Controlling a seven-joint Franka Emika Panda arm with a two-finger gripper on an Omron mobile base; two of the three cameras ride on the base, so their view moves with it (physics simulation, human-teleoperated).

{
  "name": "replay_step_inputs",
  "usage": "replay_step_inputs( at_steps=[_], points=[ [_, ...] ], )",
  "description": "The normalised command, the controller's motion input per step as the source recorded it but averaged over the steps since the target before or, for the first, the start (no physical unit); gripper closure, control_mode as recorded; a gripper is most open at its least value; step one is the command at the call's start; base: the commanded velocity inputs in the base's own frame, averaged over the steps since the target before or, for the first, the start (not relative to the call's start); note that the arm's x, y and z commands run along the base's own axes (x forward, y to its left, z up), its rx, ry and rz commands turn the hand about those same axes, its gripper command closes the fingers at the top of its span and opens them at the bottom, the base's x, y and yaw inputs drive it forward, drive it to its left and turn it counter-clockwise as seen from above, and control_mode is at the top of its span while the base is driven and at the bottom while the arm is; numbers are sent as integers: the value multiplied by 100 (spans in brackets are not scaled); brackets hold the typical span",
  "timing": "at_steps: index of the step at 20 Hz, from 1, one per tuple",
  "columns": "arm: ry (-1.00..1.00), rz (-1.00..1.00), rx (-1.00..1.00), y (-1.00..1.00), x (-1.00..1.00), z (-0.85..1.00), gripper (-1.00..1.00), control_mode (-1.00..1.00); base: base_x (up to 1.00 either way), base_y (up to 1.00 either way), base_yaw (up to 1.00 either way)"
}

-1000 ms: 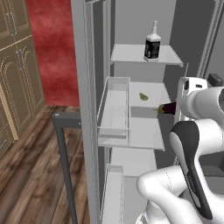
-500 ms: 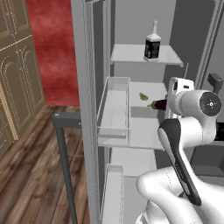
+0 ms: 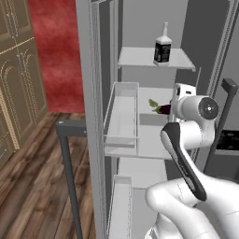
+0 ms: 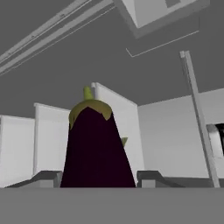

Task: Place the liquor on the top shelf of the fridge to keep it out of children's reach, and place the lemon wedge and eggplant on lower shelves for easy access.

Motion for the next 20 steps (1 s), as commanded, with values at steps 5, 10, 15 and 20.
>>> replay_step_inputs(
  at_steps=[5,10,15,20],
  points=[
    [0,0,0,-13,63,-32,100,-100,0,0,0],
    [6,0,0,-11,66,-13,100,-100,0,0,0],
    [16,0,0,-23,66,0,100,-100,0,0,0],
    [10,0,0,-10,67,-6,100,-100,0,0,0]
  ],
)
